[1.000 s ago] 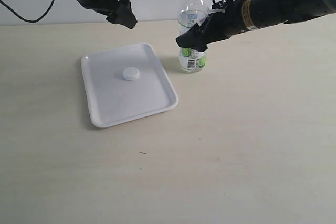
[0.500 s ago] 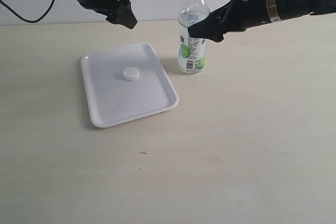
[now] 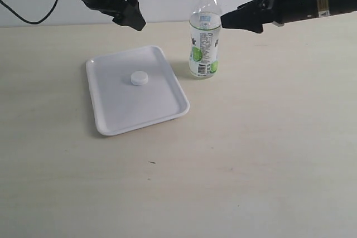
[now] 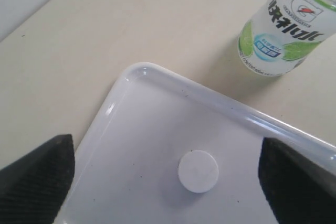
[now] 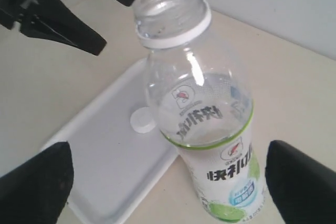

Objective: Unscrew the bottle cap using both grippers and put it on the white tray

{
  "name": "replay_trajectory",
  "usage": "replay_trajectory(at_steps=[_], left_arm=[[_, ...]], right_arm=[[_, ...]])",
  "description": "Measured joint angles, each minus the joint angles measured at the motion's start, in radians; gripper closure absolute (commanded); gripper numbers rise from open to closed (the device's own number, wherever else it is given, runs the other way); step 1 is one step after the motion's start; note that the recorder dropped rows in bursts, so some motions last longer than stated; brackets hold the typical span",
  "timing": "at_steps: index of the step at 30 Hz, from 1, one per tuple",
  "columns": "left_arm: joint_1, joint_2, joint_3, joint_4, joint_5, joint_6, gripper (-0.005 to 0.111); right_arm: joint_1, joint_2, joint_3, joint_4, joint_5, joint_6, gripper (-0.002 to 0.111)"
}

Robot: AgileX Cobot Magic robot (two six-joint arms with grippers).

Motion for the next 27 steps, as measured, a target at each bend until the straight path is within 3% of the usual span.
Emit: replay_trajectory(at_steps=[5,16,20,27], left_arm=[[0.004,0.0,0.0,-0.003,0.01,0.0,0.016],[0.032,0.0,0.0,-0.156,0.16,0.064,0.016],[0.094,-0.004,0.005,-0.268,0.224,0.073,0.016],[0.26,-0.095,0.131,-0.609,0.345,0.257,0.016]], right_arm=[[-0.082,-0.002,0.016,0.019,-0.118,0.018,0.015],[-0.312,-0.009,0.178,0.067,-0.13,-0.023,0.015],[-0.367,-0.009,0.228,0.104,-0.13,-0.034,0.015],[-0.409,-0.009,0.317,0.126,-0.13,-0.057,0.015]])
